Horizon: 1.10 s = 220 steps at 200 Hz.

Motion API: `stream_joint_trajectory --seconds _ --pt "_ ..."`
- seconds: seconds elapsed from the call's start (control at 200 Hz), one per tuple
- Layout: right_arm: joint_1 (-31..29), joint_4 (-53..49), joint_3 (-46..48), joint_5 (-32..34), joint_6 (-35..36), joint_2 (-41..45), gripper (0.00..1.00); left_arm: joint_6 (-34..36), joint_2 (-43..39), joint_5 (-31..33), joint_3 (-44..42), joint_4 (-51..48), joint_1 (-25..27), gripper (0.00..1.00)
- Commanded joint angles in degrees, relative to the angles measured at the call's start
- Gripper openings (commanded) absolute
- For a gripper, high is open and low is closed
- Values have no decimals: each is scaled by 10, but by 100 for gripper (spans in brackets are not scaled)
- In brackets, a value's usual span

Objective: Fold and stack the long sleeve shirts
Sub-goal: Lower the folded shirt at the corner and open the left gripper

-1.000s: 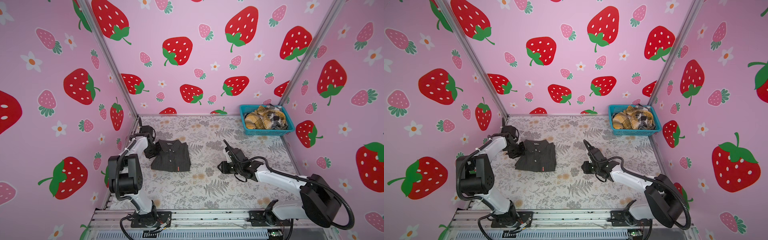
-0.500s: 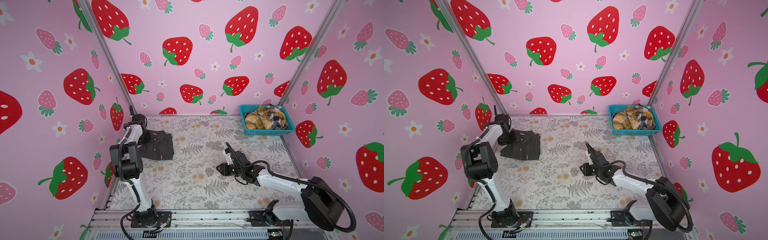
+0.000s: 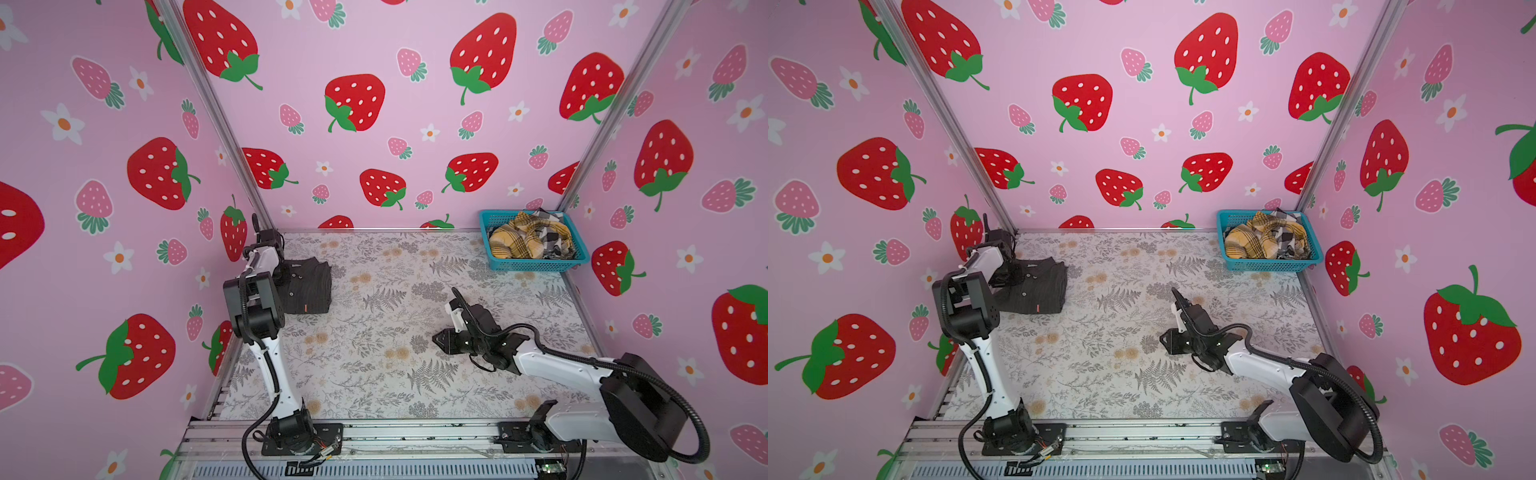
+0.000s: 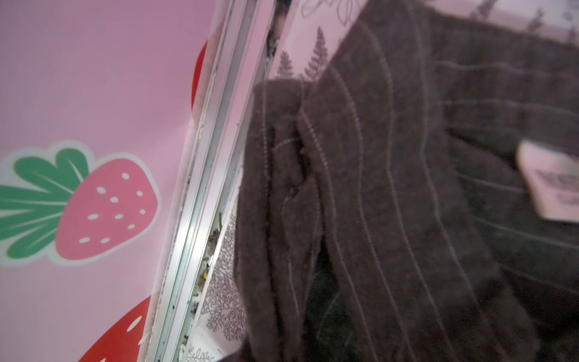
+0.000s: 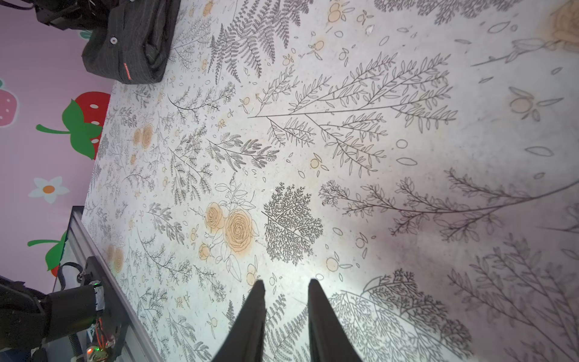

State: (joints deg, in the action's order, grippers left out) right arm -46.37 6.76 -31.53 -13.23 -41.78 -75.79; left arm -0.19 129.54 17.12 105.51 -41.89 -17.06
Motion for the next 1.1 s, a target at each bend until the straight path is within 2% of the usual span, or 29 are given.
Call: stream_joint_trajectory --seconds 0.0,0.085,0.23,0.29,0.39,0.495,0.54,0.65,0.68,0.77,1.095 --pt "-3 -2 -20 -4 6 -8 26 -5 17 22 39 -11 -10 64" --pt "-2 -14 -32 -4 6 -10 26 -30 4 13 44 -9 -11 68" --pt "-9 -38 -49 2 6 -13 26 -103 -33 44 69 -42 -14 65" --pt "-14 -50 -53 11 5 -9 26 -135 -53 34 63 -48 -20 56" --pt "-19 -69 -56 24 4 -3 26 -175 -78 -24 32 -33 -30 39" --pt "-19 -91 -63 42 3 4 25 -192 -75 -80 6 -20 -32 17" --pt "-18 -100 -70 49 4 6 25 -196 -69 -95 -1 -18 -32 12" --pt "-18 -123 -88 64 6 14 25 -197 -56 -106 -18 -10 -36 7" --pt "-18 -129 -92 68 7 17 25 -196 -53 -111 -22 -8 -39 1" --pt "-19 -136 -96 77 3 23 25 -196 -45 -130 -32 -1 -48 0" --pt "-19 -138 -88 81 -1 17 24 -185 -31 -126 -52 15 -77 0"
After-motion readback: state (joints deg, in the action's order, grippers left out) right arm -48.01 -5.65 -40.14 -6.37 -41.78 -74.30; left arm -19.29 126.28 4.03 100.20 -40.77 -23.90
